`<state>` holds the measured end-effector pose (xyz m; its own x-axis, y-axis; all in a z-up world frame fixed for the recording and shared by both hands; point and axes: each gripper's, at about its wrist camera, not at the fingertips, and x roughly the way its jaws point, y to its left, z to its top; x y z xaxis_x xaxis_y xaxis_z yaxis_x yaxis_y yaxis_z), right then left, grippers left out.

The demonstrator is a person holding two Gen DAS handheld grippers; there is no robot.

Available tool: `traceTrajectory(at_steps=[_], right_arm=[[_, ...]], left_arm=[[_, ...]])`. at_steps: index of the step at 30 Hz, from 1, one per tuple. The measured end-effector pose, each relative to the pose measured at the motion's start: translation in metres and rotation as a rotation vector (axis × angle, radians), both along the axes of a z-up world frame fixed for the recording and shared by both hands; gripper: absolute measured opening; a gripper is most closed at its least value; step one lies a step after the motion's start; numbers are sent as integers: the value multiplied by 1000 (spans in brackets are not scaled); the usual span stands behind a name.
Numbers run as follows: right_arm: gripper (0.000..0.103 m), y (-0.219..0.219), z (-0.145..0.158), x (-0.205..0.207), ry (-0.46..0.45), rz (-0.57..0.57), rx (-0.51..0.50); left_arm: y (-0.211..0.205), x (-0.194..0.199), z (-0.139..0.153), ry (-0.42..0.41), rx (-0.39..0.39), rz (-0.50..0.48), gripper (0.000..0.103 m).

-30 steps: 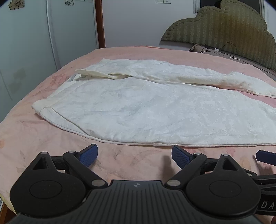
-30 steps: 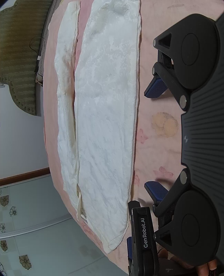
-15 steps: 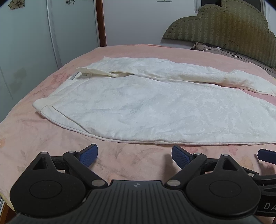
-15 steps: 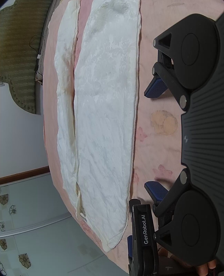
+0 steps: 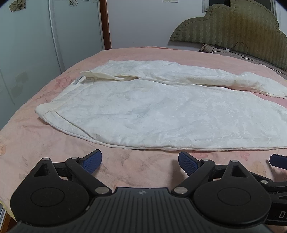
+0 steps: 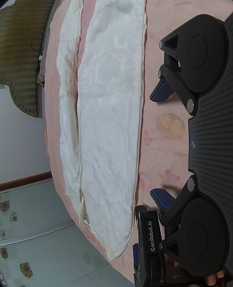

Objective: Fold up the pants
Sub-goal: 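Lower the right tool to the pants waistband and close its fingers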

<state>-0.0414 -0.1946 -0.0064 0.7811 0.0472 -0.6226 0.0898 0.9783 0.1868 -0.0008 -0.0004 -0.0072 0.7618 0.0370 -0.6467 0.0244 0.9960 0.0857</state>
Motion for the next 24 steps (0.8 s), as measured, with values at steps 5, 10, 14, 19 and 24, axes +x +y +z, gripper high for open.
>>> traceTrajectory(at_steps=[5, 10, 14, 19, 24], right_arm=[[103, -6, 6, -2, -25, -2, -14], [103, -18, 17, -2, -135, 71, -11], [103, -17, 29, 23, -157, 183, -138], [103, -26, 38, 77, -143, 242, -186], [103, -38, 46, 146, -176, 300, -230]], left_arm=[[-2, 5, 4, -14, -14, -12, 94], [5, 15, 17, -69, -41, -20, 94], [16, 44, 29, -128, -54, 22, 95], [25, 90, 21, -143, 4, 86, 96], [35, 121, -1, -111, 26, 122, 96]])
